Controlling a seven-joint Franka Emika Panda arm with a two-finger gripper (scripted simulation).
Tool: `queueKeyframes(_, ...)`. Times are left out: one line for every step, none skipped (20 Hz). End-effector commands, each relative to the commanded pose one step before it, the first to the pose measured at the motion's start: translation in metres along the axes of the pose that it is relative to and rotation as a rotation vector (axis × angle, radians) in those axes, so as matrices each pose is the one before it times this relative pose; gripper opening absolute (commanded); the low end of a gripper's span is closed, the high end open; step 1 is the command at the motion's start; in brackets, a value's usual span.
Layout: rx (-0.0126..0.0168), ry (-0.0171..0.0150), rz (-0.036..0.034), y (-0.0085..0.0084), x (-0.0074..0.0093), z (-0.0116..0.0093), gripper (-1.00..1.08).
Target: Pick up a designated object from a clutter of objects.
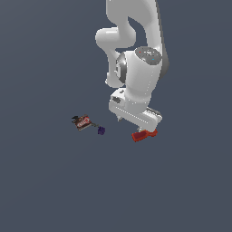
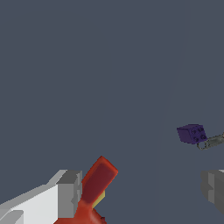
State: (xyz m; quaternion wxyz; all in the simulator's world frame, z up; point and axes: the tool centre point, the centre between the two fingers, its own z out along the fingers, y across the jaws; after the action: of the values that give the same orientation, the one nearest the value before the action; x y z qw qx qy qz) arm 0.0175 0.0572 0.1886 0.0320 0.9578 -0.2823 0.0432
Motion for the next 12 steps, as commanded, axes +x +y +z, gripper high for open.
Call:
queueKeyframes(0.00162,0.00928,0.04849,-0.00312,-0.00315,0.00943,1.08)
queueKeyframes(0.00077,0.00346,0.01878,-0.0011,-0.00142,0.00369,1.08)
queueKeyframes(0.0009,0.00341,0.01873,-0.00105,-0.0015,0.00366,1.08)
queueKeyframes(0.00102,0.00335,0.01868,-0.001,-0.00156,0.00364,1.08)
queueKeyframes(0.00114,0.00329,0.01863,-0.00094,-0.00163,0.00361,1.08)
queueKeyframes(0.00126,0.00322,0.01858,-0.00089,-0.0017,0.00359,1.08)
queueKeyframes(0.00138,0.00314,0.01853,-0.00083,-0.00176,0.00356,1.08)
queueKeyframes(0.0015,0.00307,0.01848,-0.00076,-0.00182,0.00354,1.08)
queueKeyframes(0.00161,0.00299,0.01844,-0.0007,-0.00188,0.00351,1.08)
queueKeyframes(0.00172,0.0029,0.01839,-0.00063,-0.00193,0.00348,1.08)
queueKeyframes(0.00183,0.00281,0.01836,-0.00056,-0.00198,0.00345,1.08)
queueKeyframes(0.00193,0.00271,0.01831,-0.00049,-0.00204,0.00343,1.08)
